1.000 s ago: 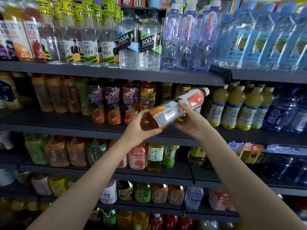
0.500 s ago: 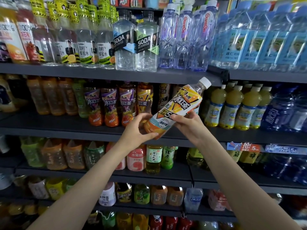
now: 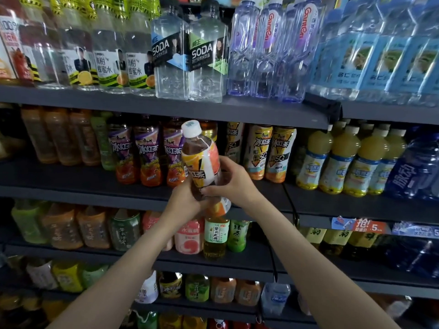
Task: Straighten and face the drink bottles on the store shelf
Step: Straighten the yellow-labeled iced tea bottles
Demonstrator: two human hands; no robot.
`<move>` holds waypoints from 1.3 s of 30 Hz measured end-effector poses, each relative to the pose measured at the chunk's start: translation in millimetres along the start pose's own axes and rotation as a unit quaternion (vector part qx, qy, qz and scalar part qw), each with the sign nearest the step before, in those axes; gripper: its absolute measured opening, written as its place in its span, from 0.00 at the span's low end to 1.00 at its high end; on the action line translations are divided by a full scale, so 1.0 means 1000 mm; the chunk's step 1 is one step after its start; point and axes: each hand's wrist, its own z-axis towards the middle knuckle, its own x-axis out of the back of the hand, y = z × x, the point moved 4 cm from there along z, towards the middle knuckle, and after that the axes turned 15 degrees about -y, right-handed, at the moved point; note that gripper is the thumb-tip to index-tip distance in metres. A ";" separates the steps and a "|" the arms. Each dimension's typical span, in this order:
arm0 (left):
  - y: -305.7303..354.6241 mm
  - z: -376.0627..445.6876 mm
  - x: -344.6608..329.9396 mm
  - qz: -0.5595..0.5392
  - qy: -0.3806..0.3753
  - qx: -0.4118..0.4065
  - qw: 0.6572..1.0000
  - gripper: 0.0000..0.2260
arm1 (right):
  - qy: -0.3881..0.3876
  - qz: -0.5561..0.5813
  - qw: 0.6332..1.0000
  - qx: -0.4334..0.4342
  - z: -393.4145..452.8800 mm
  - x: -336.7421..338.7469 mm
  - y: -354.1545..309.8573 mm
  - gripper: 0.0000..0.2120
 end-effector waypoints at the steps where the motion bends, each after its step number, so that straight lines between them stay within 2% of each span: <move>1: -0.001 0.006 0.003 0.013 0.002 0.004 1.000 0.21 | 0.000 0.014 1.000 -0.006 0.007 -0.001 0.006 0.36; 5: -0.009 0.031 0.010 0.056 0.002 0.009 0.998 0.23 | 0.003 0.009 1.000 -0.019 0.030 0.004 0.030 0.31; 9: -0.025 0.054 0.014 0.089 0.006 0.046 0.995 0.27 | -0.052 0.057 0.996 -0.047 0.047 0.026 0.063 0.26; 10: -0.029 0.059 0.014 0.096 -0.003 0.055 0.994 0.28 | -0.026 0.058 0.996 -0.064 0.052 0.038 0.073 0.24; 12: -0.036 0.068 0.014 0.113 -0.026 0.077 0.990 0.31 | 0.082 -0.029 0.990 -0.111 0.064 0.064 0.089 0.22; 14: -0.040 0.075 0.014 0.120 -0.038 0.093 0.988 0.34 | 0.162 -0.092 0.970 -0.154 0.079 0.078 0.100 0.27; 16: -0.041 0.081 0.016 0.123 -0.054 0.104 0.985 0.38 | 0.183 -0.103 0.961 -0.178 0.102 0.075 0.105 0.30; 18: -0.038 0.083 0.018 0.129 -0.071 0.117 0.982 0.45 | 0.199 -0.095 0.954 -0.203 0.124 0.067 0.107 0.28; 20: -0.037 0.083 0.020 0.123 -0.077 0.124 0.982 0.49 | 0.207 -0.099 0.946 -0.229 0.141 0.062 0.110 0.27; 24: -0.040 0.083 0.018 0.129 -0.069 0.115 0.983 0.38 | 0.251 -0.089 0.926 -0.268 0.163 0.061 0.127 0.26; 27: -0.041 0.083 0.019 0.128 -0.063 0.114 0.983 0.37 | 0.272 -0.123 0.913 -0.278 0.165 0.060 0.131 0.26; 30: -0.040 0.084 0.020 0.125 -0.065 0.116 0.983 0.37 | 0.274 -0.134 0.908 -0.288 0.156 0.055 0.127 0.20; 34: -0.036 0.082 0.019 0.134 -0.068 0.110 0.983 0.36 | 0.256 -0.156 0.918 -0.261 0.126 0.041 0.113 0.17; 39: -0.039 0.076 0.012 0.154 -0.038 0.123 0.980 0.31 | 0.230 -0.148 0.942 -0.194 0.065 0.038 0.100 0.19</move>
